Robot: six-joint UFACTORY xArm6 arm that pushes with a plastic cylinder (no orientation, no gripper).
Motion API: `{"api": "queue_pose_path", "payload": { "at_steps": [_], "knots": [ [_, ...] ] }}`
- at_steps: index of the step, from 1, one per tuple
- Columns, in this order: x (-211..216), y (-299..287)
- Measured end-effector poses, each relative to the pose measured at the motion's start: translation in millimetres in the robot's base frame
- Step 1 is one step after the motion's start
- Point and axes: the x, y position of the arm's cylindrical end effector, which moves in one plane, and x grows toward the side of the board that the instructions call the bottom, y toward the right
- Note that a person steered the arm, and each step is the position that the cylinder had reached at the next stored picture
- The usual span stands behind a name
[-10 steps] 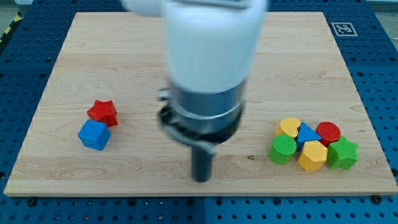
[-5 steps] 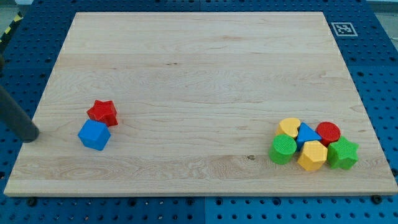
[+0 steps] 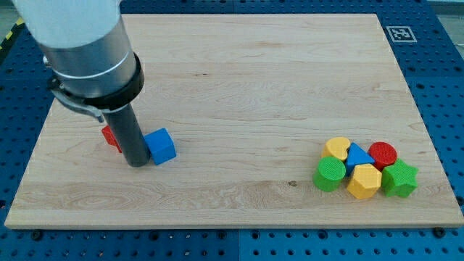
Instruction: Slide the blue cube to the top left of the green circle
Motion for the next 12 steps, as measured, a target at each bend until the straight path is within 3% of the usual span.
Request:
{"api": "queue_pose_path", "payload": {
  "at_steps": [4,6,10,12],
  "knots": [
    [-64.4,95.2],
    [-64.6,143.9],
    [-9.3,208.4],
    [32.5,151.0]
  ]
}}
